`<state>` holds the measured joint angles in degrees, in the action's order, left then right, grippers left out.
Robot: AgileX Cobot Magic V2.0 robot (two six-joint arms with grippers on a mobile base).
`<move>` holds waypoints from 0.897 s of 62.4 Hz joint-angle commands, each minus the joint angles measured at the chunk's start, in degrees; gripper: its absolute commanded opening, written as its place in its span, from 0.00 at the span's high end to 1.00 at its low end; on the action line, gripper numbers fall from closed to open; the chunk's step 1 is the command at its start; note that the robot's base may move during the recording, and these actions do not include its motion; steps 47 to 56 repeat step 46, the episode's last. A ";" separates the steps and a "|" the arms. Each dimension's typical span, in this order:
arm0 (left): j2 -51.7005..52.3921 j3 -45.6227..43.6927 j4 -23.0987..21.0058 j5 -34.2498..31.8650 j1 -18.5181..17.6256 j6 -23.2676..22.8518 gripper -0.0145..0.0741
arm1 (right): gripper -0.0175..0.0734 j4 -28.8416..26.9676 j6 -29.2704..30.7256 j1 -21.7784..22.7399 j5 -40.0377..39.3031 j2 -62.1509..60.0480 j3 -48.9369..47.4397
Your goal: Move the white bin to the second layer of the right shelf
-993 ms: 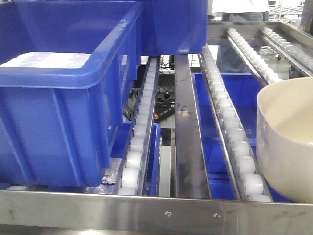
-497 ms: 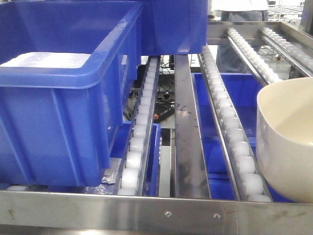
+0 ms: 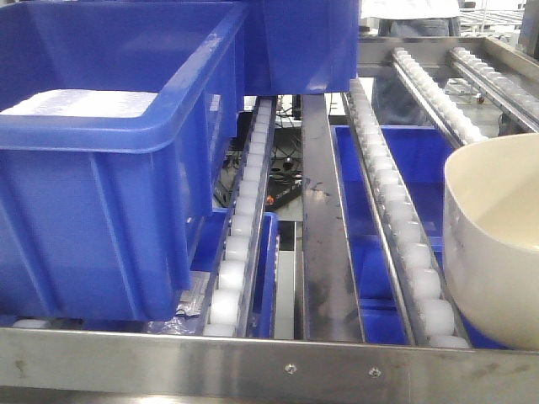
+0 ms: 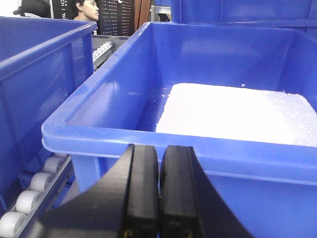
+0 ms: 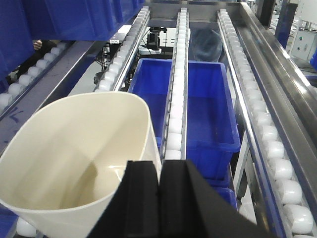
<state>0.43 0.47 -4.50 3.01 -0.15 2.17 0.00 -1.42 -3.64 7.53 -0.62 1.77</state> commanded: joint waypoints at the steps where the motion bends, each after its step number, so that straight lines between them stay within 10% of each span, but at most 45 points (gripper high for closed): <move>1: 0.94 1.56 -0.40 -4.66 0.04 -0.20 0.74 | 0.75 0.00 0.40 0.28 -5.30 -0.97 0.00; 56: 0.94 1.56 -0.40 -4.66 0.04 -0.20 0.74 | 0.75 0.00 0.40 0.28 -5.30 -0.97 0.00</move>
